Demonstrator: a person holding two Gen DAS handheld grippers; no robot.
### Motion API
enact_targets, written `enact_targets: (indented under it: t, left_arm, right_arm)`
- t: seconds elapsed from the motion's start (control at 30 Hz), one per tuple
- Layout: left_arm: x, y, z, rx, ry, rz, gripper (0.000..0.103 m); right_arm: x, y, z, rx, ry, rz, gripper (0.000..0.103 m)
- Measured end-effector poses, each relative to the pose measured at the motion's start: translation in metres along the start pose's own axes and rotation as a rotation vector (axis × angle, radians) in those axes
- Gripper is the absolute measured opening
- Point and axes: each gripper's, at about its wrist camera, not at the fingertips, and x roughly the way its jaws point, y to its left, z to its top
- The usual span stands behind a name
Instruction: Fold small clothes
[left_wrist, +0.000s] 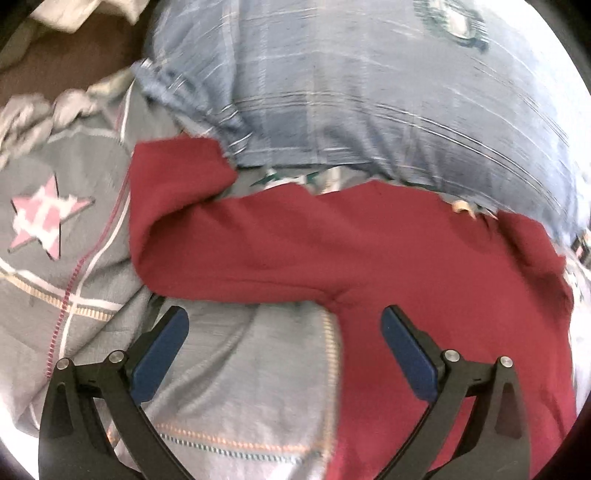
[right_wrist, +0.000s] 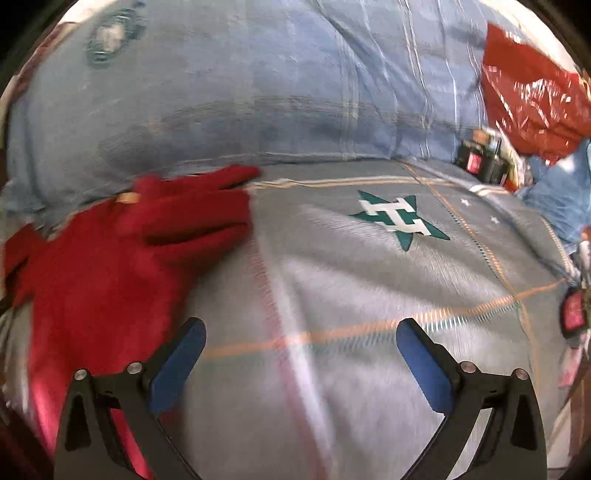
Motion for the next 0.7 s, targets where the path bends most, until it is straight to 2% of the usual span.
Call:
enact_targets:
  t: [0.1,0.17,0.27,0.37,0.47,0.5,0.7]
  left_arm:
    - [-0.004,-0.016,0.005,0.04,-0.003,-0.028,0.103]
    - [-0.012,-0.023,0.002,0.037,-0.001,-0.05,0.103]
    - [-0.017,-0.031,-0.001,0.036,0.002,-0.067,0.103]
    - [-0.021,-0.036,-0.002,0.049,0.001,-0.068,0.103]
    - [-0.028,-0.038,-0.003,0.061,-0.016,-0.068,0.103]
    - [-0.029,-0.038,-0.002,0.064,-0.018,-0.067,0.103]
    - [-0.03,-0.038,0.001,0.049,-0.019,-0.074,0.103]
  right_arm:
    - [-0.037,0.021,-0.007,-0.008,0.016,0.139,0.103]
    - [-0.055,0.037,-0.009,-0.044,0.031,0.171,0.103]
    - [-0.074,0.068,-0.012,-0.119,0.009,0.212,0.103]
    - [-0.086,0.087,-0.007,-0.114,0.028,0.29,0.103]
    - [-0.1,0.101,-0.005,-0.083,0.078,0.51,0.103]
    - [-0.106,0.107,-0.004,-0.091,0.073,0.543,0.103]
    - [-0.115,0.132,0.005,-0.166,-0.02,0.502,0.103]
